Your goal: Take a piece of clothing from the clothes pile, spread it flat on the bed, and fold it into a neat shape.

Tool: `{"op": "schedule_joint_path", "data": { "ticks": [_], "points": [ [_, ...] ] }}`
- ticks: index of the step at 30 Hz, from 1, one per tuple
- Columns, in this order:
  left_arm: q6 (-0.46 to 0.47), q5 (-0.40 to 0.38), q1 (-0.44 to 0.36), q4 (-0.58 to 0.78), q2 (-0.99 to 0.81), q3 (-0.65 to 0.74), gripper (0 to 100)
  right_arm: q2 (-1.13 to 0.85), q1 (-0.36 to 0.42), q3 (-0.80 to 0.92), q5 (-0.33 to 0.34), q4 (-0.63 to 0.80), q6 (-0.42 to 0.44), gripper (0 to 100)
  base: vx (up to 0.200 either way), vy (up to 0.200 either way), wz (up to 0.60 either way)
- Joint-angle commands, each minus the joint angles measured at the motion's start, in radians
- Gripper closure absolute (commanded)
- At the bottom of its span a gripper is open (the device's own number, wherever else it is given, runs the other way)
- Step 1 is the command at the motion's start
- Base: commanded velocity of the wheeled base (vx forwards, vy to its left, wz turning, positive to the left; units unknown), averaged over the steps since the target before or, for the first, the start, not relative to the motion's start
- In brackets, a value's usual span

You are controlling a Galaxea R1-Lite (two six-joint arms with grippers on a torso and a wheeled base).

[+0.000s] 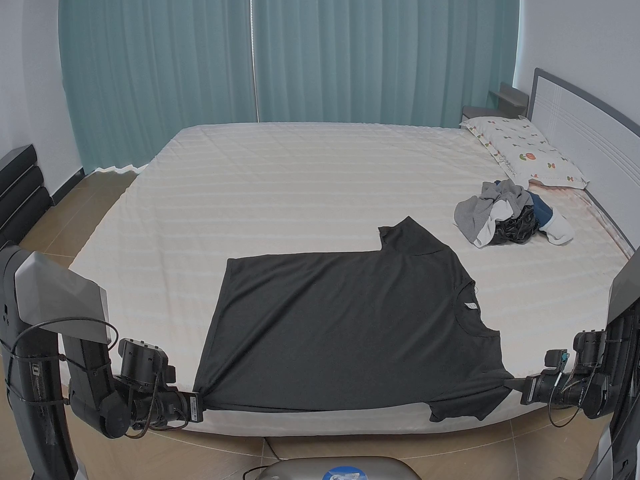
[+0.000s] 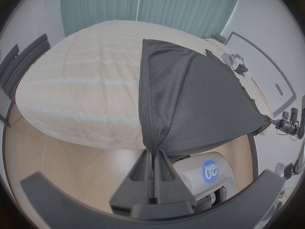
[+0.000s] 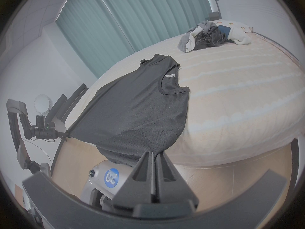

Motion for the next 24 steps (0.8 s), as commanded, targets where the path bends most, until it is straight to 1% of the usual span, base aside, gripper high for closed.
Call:
{"op": "schedule_joint_path", "data": {
  "ticks": [1, 4, 8, 13, 24],
  "points": [
    [0.001, 0.0, -0.014, 0.002, -0.009, 0.018, 100, 0.009, -0.002, 0.018, -0.002, -0.002, -0.02, 100, 0.0, 0.0, 0.0],
    [0.002, 0.001, -0.024, 0.012, -0.009, 0.03, 100, 0.009, -0.011, 0.018, -0.002, -0.002, -0.035, 100, 0.0, 0.0, 0.0],
    [0.039, 0.003, -0.025, 0.056, -0.013, 0.032, 100, 0.007, -0.025, 0.018, -0.002, 0.011, -0.064, 100, 0.0, 0.0, 0.0],
    [0.051, 0.003, -0.025, 0.114, -0.046, 0.032, 100, -0.002, -0.04, 0.018, -0.002, 0.088, -0.142, 100, 0.0, 0.0, 0.0],
    [0.05, 0.001, -0.016, 0.116, -0.064, 0.018, 100, -0.019, -0.046, 0.018, -0.002, 0.083, -0.15, 100, 0.0, 0.0, 0.0]
  ]
}}
